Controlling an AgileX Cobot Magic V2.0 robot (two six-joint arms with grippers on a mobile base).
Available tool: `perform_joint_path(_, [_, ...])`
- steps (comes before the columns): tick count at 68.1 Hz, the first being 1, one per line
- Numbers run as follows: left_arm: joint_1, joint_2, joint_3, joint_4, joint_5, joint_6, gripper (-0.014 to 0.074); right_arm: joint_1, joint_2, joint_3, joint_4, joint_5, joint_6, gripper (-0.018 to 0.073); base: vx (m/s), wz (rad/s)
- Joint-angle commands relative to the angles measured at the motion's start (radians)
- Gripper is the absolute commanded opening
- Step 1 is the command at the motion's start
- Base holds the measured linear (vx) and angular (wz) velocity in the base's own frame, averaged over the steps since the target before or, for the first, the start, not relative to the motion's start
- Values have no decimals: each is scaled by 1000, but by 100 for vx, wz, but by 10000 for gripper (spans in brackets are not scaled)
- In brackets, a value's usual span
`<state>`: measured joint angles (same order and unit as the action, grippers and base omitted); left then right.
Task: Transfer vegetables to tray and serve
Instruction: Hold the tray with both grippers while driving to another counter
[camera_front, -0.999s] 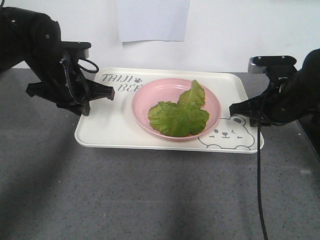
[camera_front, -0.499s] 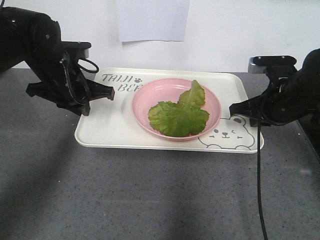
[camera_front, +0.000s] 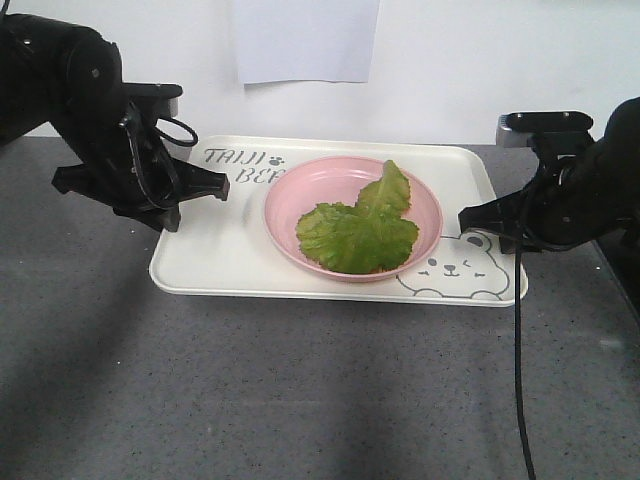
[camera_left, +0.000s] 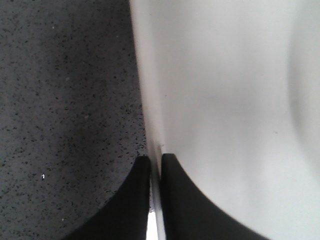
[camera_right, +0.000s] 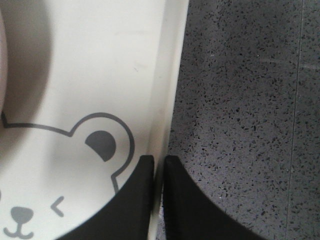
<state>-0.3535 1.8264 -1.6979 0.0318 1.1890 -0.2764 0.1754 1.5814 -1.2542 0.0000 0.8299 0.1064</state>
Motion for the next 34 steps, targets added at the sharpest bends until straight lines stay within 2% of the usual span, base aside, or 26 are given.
perform_joint_path(1, [-10, -60, -29, -18, -44, 19, -6, 3, -47, -28, 6, -61, -21, -4, 0, 0])
perform_joint_path(34, [-10, -60, -29, -18, -44, 19, -6, 3, -47, -28, 6, -61, -21, -4, 0, 0])
